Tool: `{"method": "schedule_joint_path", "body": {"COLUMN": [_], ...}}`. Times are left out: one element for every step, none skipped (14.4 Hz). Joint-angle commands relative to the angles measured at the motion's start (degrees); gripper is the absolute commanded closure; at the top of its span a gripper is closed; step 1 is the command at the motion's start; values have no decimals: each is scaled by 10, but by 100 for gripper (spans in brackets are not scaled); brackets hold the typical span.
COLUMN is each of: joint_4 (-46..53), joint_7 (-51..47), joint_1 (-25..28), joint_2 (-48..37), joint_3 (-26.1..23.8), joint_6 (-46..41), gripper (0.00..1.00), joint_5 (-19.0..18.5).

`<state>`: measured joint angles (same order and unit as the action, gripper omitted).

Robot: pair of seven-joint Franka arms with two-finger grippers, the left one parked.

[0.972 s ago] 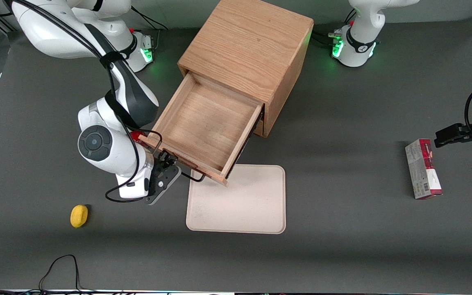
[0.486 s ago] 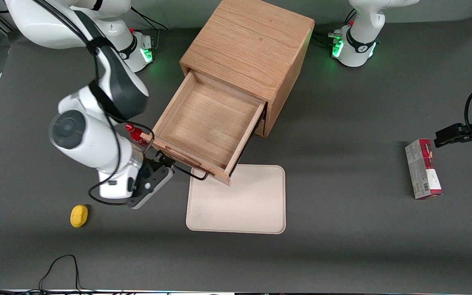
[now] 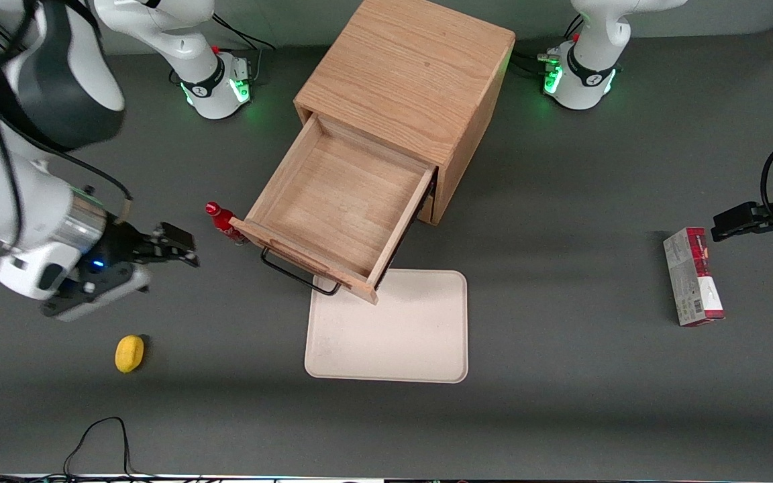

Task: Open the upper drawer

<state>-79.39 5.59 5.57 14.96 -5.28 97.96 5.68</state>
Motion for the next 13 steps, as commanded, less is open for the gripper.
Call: {"method": "schedule_joint_path", "body": {"joint_4": [-144, -181, -216, -251, -292, -324, -343, -349, -349, -348, -344, -343, -342], "joint_7": [-52, -55, -77, -111, -123, -124, -124, -122, -123, -123, -118, -118, -117], "joint_1": [5, 3, 0, -6, -7, -12, -20, -23, -23, -23, -24, -24, -24], "joint_2": [-120, -153, -186, -223, -263, -294, -313, -322, -322, -322, -317, -316, -313], "joint_3": [46, 55, 58, 59, 59, 59, 60, 60, 59, 59, 59, 59, 59], "joint_6": [3, 4, 4, 4, 7, 10, 10, 9, 5, 4, 4, 5, 5], "gripper": [0, 0, 0, 0, 0, 0, 0, 0, 0, 0, 0, 0, 0], "joint_5": [0, -9, -21, -25, -26, -26, -27, -32, -55, -64, -66, -66, -66]}}
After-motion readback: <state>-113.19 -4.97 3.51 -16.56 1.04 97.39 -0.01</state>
